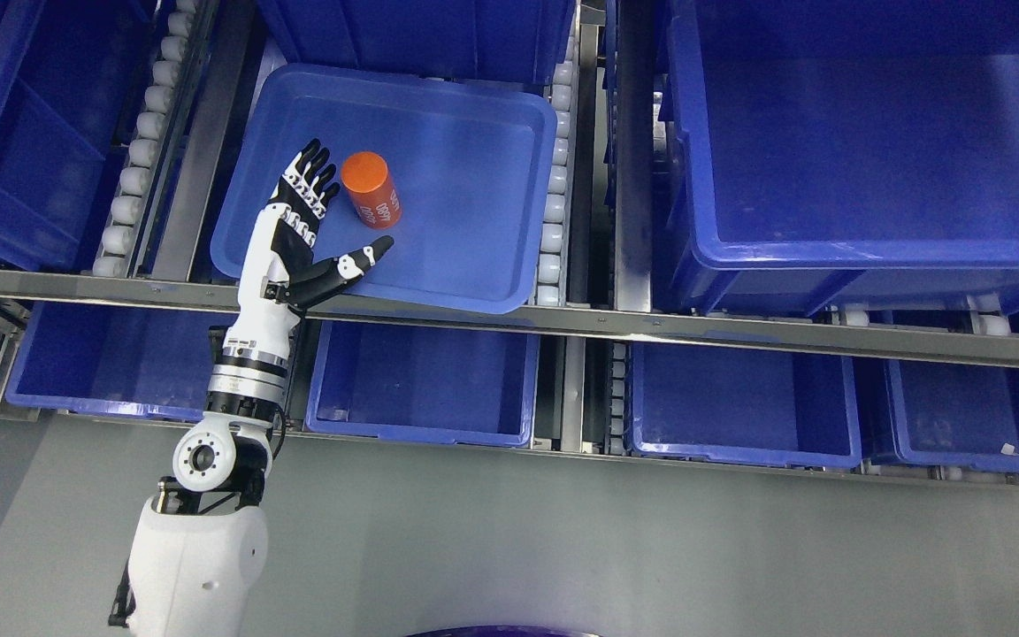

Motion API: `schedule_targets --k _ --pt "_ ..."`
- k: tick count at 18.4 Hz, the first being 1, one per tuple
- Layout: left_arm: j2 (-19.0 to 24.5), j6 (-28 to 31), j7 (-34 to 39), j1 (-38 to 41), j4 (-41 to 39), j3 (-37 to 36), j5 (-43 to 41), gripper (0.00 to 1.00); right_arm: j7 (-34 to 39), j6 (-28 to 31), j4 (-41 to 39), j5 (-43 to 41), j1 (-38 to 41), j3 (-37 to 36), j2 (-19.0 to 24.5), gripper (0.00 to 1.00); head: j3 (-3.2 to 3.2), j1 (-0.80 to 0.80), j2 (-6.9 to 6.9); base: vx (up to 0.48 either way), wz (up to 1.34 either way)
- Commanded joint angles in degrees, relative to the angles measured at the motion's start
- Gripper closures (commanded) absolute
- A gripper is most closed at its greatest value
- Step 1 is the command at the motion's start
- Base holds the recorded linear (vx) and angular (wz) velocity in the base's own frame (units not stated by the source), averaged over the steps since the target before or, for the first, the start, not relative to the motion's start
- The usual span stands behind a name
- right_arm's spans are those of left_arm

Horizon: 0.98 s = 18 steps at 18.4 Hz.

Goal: Grab orange capacitor from left shelf to right desk
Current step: 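Close the left hand around the orange capacitor in the blue bin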

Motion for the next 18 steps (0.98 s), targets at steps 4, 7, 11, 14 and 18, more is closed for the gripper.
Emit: schedule_targets --k 4,7,11,14,18 --pt "1.0 1.9 -0.1 -2.2 -0.3 2.3 -1.1 0.00 -0.1 0.0 -1.9 0.3 -0.1 -0.6 -1.0 0.00 0.00 0.00 0.00 0.000 0.00" --pt "1.0 3.7 -1.0 -4.8 1.9 1.4 -4.4 0.00 -0.1 0.0 -1.9 0.3 -0.1 -0.6 -1.0 0.00 0.00 0.00 0.00 0.000 0.00" --pt "1.0 7.7 -4.4 -8.0 6.4 -0.7 -6.0 0.00 -0.1 0.0 -1.9 0.3 -0.1 -0.6 -1.0 0.00 0.00 0.00 0.00 0.000 0.00" --pt "1.0 7.2 -4.4 -10.4 11.2 -0.6 -8.1 0.00 -0.1 0.0 -1.9 0.3 -0.1 -0.6 -1.0 0.00 0.00 0.00 0.00 0.000 0.00" --pt "1.0 6.9 -4.4 -11.7 14.3 -0.2 -8.3 0.05 -0.1 0.0 -1.9 0.3 -0.1 -0.6 -1.0 0.00 0.00 0.00 0.00 0.000 0.00"
